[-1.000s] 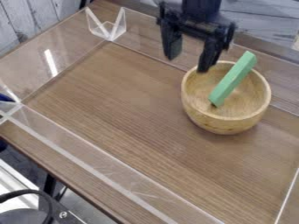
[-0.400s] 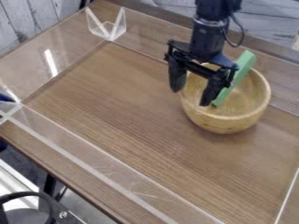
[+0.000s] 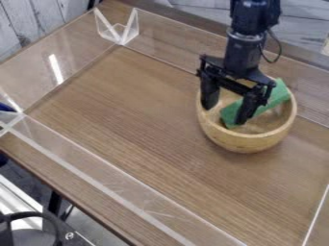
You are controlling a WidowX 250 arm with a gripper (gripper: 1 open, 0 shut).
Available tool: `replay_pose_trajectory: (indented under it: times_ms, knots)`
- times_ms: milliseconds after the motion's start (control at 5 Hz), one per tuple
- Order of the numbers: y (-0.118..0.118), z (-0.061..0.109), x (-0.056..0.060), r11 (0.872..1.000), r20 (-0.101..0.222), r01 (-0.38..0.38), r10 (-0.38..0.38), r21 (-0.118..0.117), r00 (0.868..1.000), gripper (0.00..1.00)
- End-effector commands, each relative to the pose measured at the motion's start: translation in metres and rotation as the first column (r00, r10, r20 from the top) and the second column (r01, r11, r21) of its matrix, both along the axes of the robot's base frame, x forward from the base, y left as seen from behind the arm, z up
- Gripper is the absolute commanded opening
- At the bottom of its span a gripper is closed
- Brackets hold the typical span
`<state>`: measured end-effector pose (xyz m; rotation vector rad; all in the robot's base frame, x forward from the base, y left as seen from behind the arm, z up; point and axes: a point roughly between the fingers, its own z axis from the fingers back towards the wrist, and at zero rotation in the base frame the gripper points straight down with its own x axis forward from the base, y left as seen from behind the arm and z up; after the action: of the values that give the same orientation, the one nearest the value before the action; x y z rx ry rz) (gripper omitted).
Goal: Remove the green block from inside the brown bowl and put it on the table
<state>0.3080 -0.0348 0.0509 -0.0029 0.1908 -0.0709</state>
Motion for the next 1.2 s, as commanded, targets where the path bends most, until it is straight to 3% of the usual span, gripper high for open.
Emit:
replay_pose_trajectory:
  times_ms: [0,400,1000]
  knots:
    - [-0.004,0.011,0.021,1.0,0.069,0.007,-0.007,-0.004,0.998,1.0]
    - [-0.007,0.001,0.035,1.0,0.078,0.012,-0.012,-0.001,0.997,1.0]
    - [-0.01,-0.008,0.043,1.0,0.088,0.021,-0.02,-0.008,0.996,1.0]
